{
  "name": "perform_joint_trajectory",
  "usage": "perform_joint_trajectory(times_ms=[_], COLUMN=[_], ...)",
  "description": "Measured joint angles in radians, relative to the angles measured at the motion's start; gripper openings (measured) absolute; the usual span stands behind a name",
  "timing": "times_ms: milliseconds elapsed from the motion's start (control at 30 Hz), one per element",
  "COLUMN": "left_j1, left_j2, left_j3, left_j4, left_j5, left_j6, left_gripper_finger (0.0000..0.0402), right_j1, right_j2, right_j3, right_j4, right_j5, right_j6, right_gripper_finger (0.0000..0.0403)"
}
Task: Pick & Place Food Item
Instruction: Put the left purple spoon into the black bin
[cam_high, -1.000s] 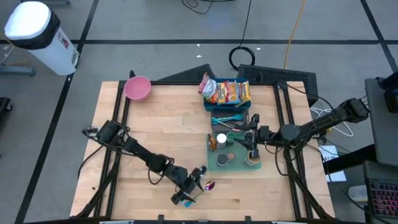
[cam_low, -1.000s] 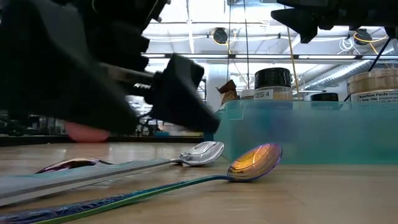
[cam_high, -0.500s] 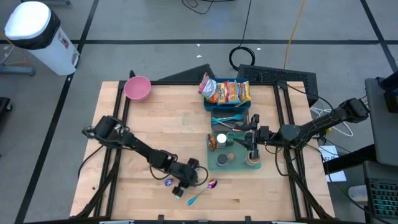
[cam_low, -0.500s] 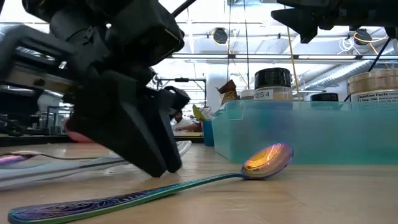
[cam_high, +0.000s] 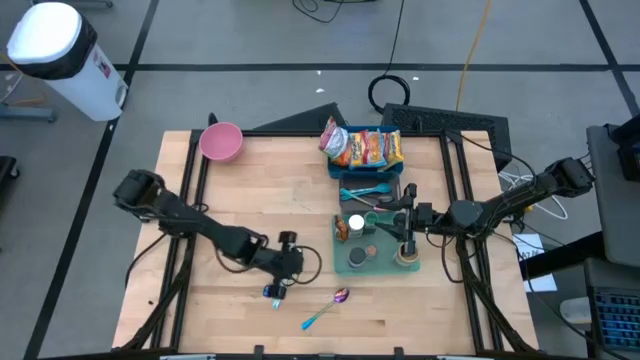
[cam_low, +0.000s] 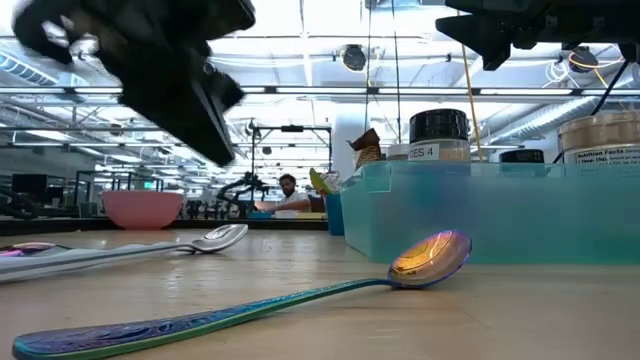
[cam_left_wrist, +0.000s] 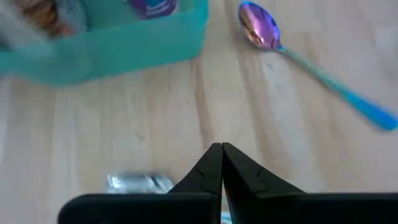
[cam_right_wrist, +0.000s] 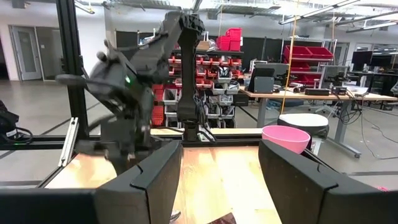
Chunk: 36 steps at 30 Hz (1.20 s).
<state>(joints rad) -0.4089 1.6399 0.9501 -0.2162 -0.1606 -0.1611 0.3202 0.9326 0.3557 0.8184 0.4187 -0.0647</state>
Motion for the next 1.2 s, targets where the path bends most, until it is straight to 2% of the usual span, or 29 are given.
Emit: perform_joint_trajectory(times_ms=[200, 400, 600, 733, 933, 1133, 1200], left_j1=[-0.068, -0.148, -0.152, -0.141, -0.137, -0.103, -0.082], left_j2=[-0.054, 0.047, 0.125, 0.136, 0.137, 0.089, 0.058], left_j3=[0.001, 0.000, 0.005, 0.006, 0.006, -0.002, -0.002], left_j4=[-0.171, -0.206, -0.205, -0.229, -0.331, -0.306, -0.325], left_j5=[-0.016, -0.022, 0.041, 0.047, 0.050, 0.099, 0.078], left_j6=[-0.514, -0.728, -0.749, -0.741, -0.710, -0.587, -0.551], left_gripper_finger=[0.0034, 0.0101, 0.0179, 0.0200, 0.0180, 0.0146, 0.0137], right_j1=[0.000, 0.000, 0.000, 0.000, 0.000, 0.000, 0.000], right_j2=[0.000, 0.000, 0.000, 0.000, 0.000, 0.000, 0.000], right_j3=[0.000, 0.000, 0.000, 0.000, 0.000, 0.000, 0.000], right_j4=[-0.006, -0.002, 0.002, 0.001, 0.001, 0.000, 0.001], right_j5=[0.000, 0.000, 0.000, 0.000, 0.000, 0.000, 0.000], right_j6=[0.000, 0.001, 0.001, 0.001, 0.001, 0.001, 0.001], right_gripper_finger=[0.0208, 0.0208, 0.0208, 0.0208, 0.0208, 0.0208, 0.0208])
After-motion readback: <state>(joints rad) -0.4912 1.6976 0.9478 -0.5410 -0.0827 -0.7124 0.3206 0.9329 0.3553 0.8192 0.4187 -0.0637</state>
